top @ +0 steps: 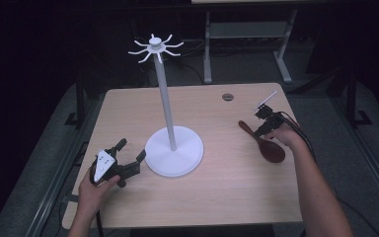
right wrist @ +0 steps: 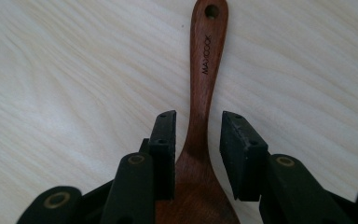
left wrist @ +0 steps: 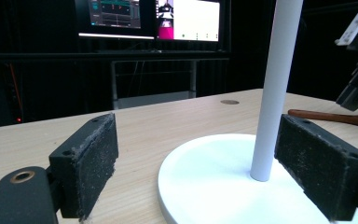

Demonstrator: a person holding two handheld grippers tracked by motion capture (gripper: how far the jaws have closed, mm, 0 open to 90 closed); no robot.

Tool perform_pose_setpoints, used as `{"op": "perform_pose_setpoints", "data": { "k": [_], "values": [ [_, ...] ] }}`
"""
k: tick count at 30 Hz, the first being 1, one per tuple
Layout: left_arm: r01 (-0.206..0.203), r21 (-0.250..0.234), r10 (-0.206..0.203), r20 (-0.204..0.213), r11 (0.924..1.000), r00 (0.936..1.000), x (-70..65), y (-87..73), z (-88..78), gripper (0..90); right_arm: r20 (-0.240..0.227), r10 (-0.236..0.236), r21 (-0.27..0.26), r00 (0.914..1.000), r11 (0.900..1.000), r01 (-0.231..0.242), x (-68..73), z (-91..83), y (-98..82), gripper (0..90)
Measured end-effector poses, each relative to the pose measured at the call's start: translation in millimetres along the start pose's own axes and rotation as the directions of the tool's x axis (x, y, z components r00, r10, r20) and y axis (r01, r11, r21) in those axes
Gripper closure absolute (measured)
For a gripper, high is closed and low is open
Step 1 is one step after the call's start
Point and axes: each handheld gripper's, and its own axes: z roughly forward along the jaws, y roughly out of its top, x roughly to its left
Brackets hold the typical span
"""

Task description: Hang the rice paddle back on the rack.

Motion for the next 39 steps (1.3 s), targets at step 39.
{"op": "perform_pose_setpoints", "data": {
  "k": [39],
  "values": [
    [0.0,0.0,0.0,0.001,1.0,1.0,0.1,0.0,0.0,12.9,0.018,-0.005,0.106,0.9998,0.994,0.003,0.3,27.1,15.1,77.9]
  ]
}}
